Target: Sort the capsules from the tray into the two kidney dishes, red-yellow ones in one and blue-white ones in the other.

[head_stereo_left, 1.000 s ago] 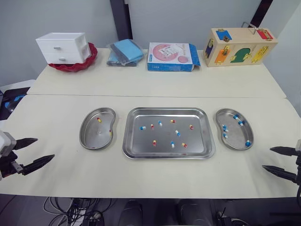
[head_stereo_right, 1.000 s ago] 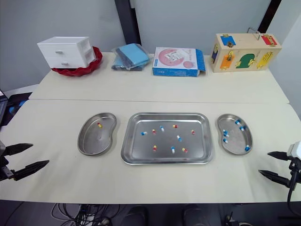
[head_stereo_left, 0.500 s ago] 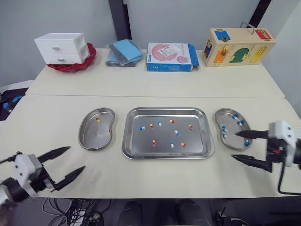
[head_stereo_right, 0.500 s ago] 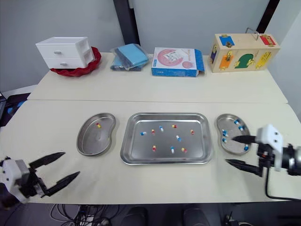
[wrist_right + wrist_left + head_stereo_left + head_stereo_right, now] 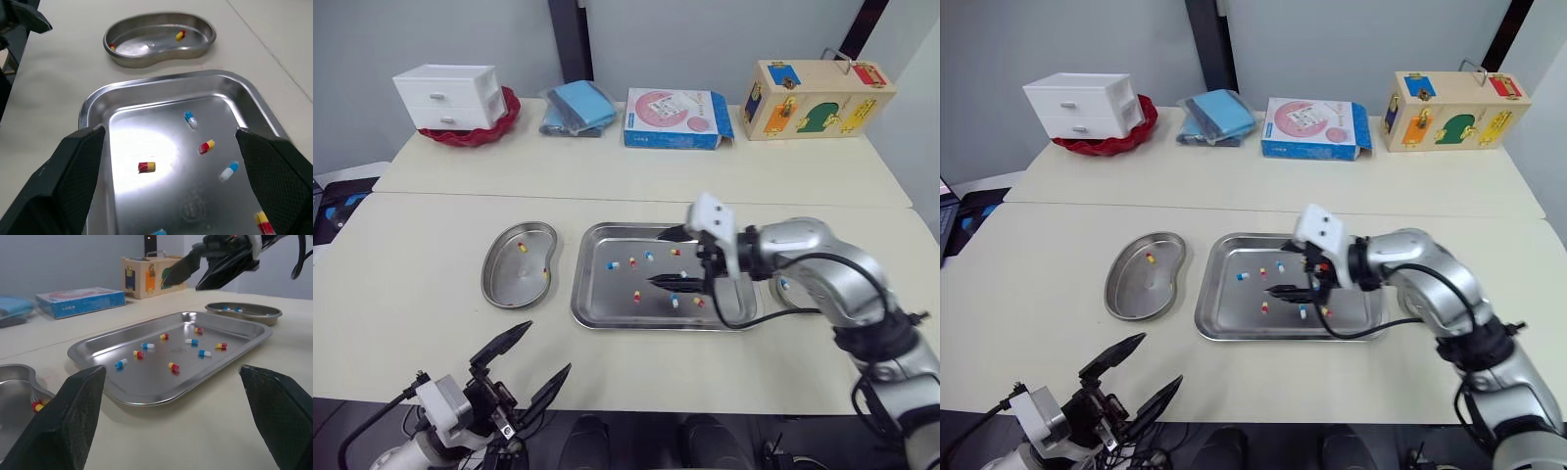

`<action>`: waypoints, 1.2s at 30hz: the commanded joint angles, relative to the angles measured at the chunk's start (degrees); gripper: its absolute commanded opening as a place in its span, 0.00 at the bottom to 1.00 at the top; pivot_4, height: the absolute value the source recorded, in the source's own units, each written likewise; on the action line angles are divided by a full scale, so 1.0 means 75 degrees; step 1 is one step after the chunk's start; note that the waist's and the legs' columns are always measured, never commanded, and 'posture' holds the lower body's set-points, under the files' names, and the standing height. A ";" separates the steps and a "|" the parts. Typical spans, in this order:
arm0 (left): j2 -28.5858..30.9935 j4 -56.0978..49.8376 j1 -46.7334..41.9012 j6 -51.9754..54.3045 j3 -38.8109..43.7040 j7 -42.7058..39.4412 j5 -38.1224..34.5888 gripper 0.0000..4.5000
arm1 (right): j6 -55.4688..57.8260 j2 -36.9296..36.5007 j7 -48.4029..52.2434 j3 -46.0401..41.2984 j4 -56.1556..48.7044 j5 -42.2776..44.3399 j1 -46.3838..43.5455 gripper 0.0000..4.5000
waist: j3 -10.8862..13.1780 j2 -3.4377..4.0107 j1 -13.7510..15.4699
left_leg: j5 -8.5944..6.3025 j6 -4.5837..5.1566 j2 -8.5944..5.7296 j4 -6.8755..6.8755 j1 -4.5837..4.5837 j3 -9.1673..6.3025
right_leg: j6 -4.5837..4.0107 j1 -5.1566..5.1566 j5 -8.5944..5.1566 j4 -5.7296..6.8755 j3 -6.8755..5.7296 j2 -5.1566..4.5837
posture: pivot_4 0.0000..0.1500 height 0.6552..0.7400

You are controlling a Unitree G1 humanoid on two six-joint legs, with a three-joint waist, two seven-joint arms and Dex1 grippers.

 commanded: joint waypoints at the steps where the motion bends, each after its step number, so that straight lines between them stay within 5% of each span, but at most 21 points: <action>1: -0.0104 -0.0333 0.0132 -0.0208 -0.0059 0.0547 0.0096 1.00 | -0.0068 0.0591 -0.0160 0.0401 0.0751 -0.0476 -0.0593 0.99 | 0.0000 0.0001 -0.0016 | 0.0000 0.0000 -0.0001 -0.0001 -0.0005 0.0000 | 0.0000 -0.0008 0.0000 0.0005 0.0000 0.0000 | 1.00 1.00; 7: -0.0259 -0.0660 0.0392 -0.0543 -0.0373 0.1062 0.0392 1.00 | -0.0734 0.2013 -0.0467 0.1196 0.2722 -0.1505 -0.1375 0.99 | 0.0000 0.0001 -0.0084 | 0.0001 -0.0002 -0.0001 0.0011 -0.0030 0.0010 | -0.0003 -0.0058 -0.0002 0.0051 0.0009 0.0000 | 1.00 1.00; 24: 0.0121 -0.1681 0.0471 -0.0033 -0.0811 0.2446 0.0772 1.00 | -0.2452 0.3492 -0.0478 0.1302 0.5865 -0.3024 -0.1959 0.99 | 0.0004 0.0008 -0.0103 | 0.0003 -0.0003 -0.0001 0.0010 -0.0027 0.0006 | -0.0016 -0.0075 -0.0011 0.0096 0.0008 0.0007 | 1.00 1.00; 36: 0.0549 -0.2516 0.0349 0.0903 -0.0955 0.3220 0.0910 1.00 | -0.2584 0.3586 -0.0332 0.1207 0.6160 -0.3540 -0.1888 0.27 | 0.0004 0.0009 -0.0107 | 0.0003 -0.0004 -0.0001 0.0008 -0.0023 0.0006 | -0.0017 -0.0074 -0.0011 0.0098 0.0009 0.0007 | 1.00 1.00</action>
